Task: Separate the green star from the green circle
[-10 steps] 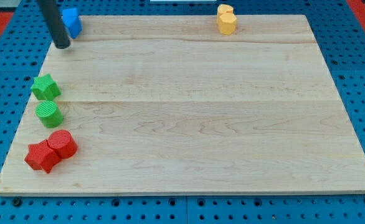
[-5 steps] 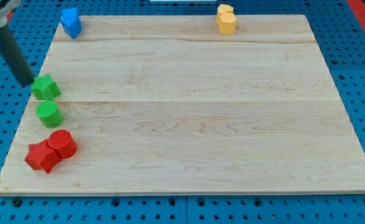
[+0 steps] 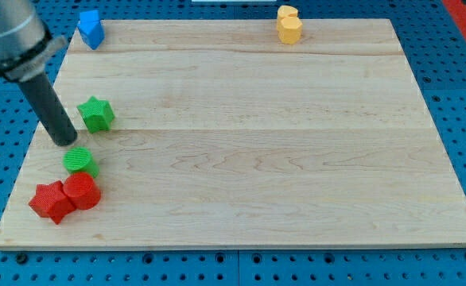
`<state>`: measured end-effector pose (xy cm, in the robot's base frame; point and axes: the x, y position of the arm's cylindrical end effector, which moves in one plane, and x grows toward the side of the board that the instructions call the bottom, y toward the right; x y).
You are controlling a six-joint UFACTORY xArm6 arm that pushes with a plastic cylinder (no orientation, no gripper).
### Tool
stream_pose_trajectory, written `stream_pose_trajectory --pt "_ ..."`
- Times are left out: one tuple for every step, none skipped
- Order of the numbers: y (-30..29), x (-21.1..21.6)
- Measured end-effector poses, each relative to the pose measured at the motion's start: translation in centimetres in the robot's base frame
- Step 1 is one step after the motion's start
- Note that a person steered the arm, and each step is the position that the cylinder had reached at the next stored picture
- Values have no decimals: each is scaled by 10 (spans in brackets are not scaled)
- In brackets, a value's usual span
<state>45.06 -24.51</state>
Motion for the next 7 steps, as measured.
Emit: stream_pose_trajectory --pt "60 -26" --pt "122 -31" --pt "59 -32" --pt "80 -58" --pt "129 -83" --pt "145 -82" --pt "101 -39"
